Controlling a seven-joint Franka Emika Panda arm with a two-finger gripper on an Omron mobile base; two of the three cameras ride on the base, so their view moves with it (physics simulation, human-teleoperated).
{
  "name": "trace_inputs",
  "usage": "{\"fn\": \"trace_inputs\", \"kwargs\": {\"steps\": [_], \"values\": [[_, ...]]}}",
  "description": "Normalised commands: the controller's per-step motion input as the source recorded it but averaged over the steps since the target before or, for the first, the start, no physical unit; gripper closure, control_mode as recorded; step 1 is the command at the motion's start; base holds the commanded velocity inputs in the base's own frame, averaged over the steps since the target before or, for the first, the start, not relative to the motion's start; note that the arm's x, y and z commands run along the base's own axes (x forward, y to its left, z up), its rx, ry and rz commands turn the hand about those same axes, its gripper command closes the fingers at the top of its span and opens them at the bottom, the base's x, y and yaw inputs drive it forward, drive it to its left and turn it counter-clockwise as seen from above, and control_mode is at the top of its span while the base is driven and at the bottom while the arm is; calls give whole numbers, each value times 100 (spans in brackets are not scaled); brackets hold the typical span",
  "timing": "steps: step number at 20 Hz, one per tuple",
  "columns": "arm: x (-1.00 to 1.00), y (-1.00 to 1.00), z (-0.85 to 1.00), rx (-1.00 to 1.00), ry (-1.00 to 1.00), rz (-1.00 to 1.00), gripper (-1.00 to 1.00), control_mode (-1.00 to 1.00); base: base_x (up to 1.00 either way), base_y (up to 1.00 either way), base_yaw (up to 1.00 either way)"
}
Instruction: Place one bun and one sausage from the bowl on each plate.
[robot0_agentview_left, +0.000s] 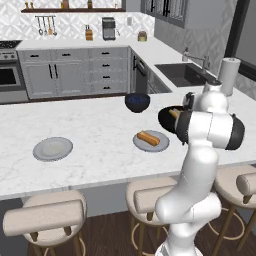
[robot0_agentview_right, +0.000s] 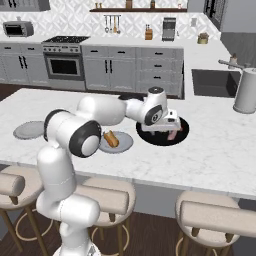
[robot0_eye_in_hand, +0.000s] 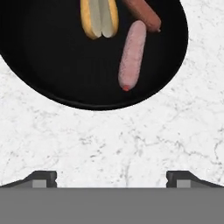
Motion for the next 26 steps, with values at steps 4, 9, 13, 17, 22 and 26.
{"fn": "trace_inputs", "kwargs": {"steps": [4,9,13,17,22,26], "values": [[100,0,-48,0,6,1,-100,-100,0,0,0],[87,-10,-32,5,8,-14,-100,-100,0,0,0],[39,-28,-39,11,2,-15,-100,-100,0,0,0],[14,-24,-34,5,1,-6,-100,-100,0,0,0],[11,8,-37,0,4,0,-100,-100,0,0,0],[8,31,-62,0,1,1,-100,-100,0,0,0]]}}
